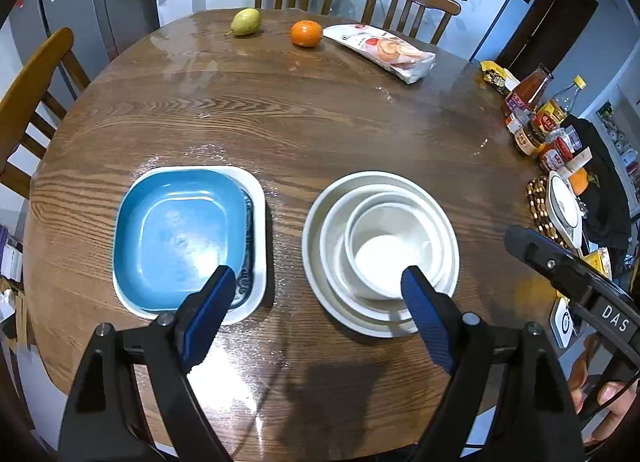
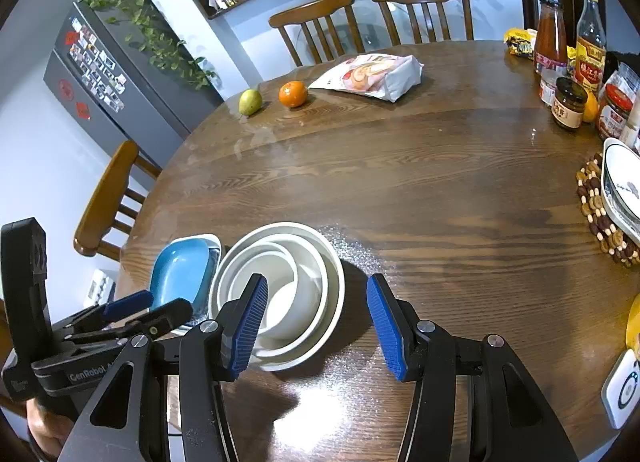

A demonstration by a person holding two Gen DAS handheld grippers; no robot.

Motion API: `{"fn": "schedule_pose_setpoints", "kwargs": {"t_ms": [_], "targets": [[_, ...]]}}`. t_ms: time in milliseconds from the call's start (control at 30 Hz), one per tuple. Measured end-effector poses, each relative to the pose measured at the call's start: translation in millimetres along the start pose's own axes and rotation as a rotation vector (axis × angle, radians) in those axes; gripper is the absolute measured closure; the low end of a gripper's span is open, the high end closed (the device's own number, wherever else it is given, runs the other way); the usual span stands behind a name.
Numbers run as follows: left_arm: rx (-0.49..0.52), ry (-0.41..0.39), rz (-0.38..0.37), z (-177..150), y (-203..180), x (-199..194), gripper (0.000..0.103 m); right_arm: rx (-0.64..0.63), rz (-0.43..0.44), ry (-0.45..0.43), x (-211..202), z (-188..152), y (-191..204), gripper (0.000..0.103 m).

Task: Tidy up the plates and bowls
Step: 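Move both tools to the rim of the nested white bowl stack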

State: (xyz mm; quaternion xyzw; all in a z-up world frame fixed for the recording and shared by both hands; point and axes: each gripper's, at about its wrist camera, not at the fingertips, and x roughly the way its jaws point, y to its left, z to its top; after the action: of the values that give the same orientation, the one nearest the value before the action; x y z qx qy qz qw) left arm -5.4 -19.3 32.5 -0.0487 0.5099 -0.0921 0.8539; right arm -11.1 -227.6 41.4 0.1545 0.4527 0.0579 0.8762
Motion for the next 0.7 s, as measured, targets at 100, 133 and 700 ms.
{"fn": "schedule_pose_setpoints", "kwargs": {"t_ms": [100,133,700], "targets": [[-0.017,-0.005,0.002,-1.2,6.9,-1.5,0.016,0.001,0.011,0.010,0.7,-1.1,-1.7,0.050],[-0.027,-0.007,0.006,-1.9,9.5,-1.5,0.016,0.005,0.019,0.014,1.1,-1.8,-2.9,0.050],[-0.183,0.043,-0.035,1.3,45.8,7.6,0.001,0.153,0.081,0.109,25.1,-9.5,-39.8,0.028]]}}
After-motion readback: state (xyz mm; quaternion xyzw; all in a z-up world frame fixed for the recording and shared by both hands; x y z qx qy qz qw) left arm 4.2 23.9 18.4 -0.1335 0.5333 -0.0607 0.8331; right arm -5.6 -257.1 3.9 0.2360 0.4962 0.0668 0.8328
